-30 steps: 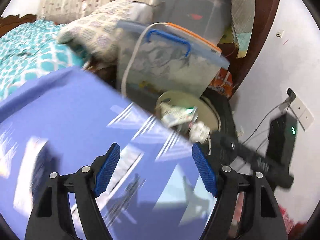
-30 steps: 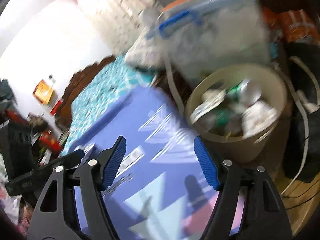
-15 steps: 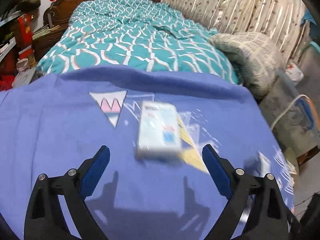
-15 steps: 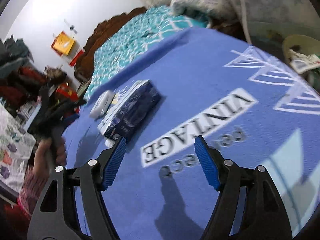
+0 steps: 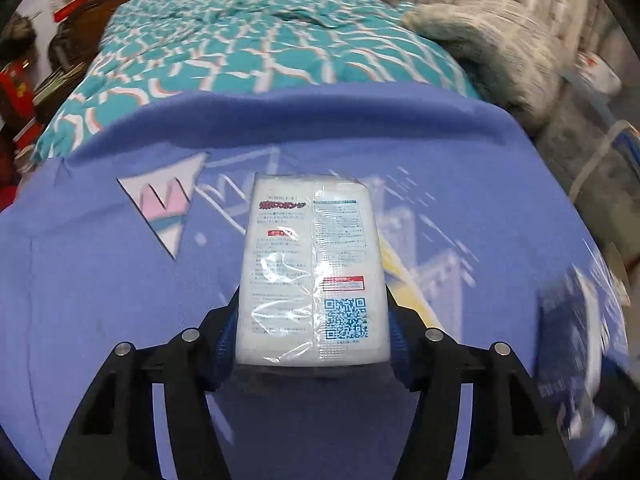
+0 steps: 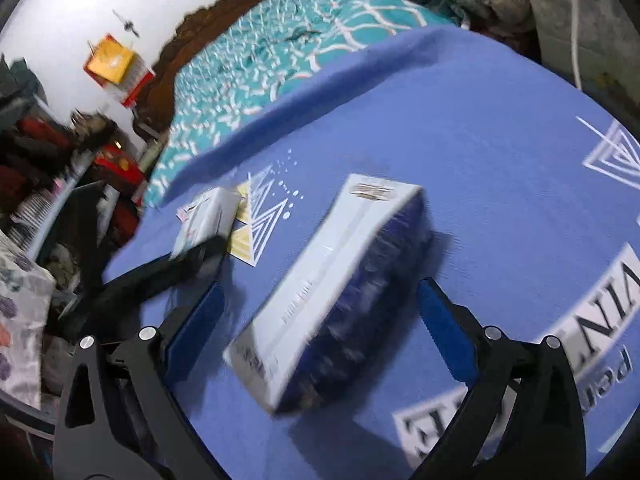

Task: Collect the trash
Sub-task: 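Grasp the white packet with the left tool while the right tool grasps the milk carton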

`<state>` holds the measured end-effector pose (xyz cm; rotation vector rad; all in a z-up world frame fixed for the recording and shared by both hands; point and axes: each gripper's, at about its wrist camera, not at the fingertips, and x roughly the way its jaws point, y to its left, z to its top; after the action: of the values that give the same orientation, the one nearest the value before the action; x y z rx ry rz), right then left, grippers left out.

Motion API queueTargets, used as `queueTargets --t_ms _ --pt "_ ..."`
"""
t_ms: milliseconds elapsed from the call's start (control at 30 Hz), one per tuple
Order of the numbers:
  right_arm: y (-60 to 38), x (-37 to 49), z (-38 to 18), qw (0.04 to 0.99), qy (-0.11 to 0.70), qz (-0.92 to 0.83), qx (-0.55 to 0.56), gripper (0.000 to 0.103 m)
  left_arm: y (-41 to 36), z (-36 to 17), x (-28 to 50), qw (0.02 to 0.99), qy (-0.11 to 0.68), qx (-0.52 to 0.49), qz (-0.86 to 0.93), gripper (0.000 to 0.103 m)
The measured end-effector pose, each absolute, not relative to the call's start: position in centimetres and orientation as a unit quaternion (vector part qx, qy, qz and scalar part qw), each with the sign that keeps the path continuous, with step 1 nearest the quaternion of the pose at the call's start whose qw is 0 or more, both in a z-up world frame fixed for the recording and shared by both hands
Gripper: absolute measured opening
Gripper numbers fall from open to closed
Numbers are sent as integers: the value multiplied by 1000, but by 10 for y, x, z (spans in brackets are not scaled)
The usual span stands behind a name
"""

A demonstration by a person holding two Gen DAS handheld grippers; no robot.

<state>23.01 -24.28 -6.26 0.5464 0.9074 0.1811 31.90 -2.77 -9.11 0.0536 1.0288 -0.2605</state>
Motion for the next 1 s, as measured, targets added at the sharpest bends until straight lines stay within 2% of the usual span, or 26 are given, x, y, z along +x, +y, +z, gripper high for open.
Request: queueTargets --t_ms 67,133,200,233,400,833,867,900,967,1000 --pt "-226 243 -69 862 452 72 221 96 -36 -90 294 859 489 33 -151 57" --pt "-213 246 -70 872 452 70 175 85 -44 -89 272 856 488 37 -168 57" --pt "-211 239 -68 872 448 97 173 70 -49 -88 249 853 488 35 -182 57" --pt "-213 233 -66 874 445 98 168 67 -50 -88 240 852 488 33 -188 57" --pt "-244 192 -64 882 431 99 162 63 -53 -86 193 844 491 18 -215 57" --pt "-346 47 -70 908 390 -11 152 63 -131 -78 103 835 462 78 -288 58" --pt "-348 39 -70 910 384 -24 154 71 -138 -78 100 833 461 84 -293 58" --pt "-350 35 -69 912 377 -32 158 83 -146 -77 96 833 457 94 -297 58" --pt "-356 30 -69 913 368 -40 172 90 -161 -76 90 833 449 116 -303 59" --pt "-359 27 -68 914 360 -42 180 90 -165 -77 88 832 448 121 -304 60"
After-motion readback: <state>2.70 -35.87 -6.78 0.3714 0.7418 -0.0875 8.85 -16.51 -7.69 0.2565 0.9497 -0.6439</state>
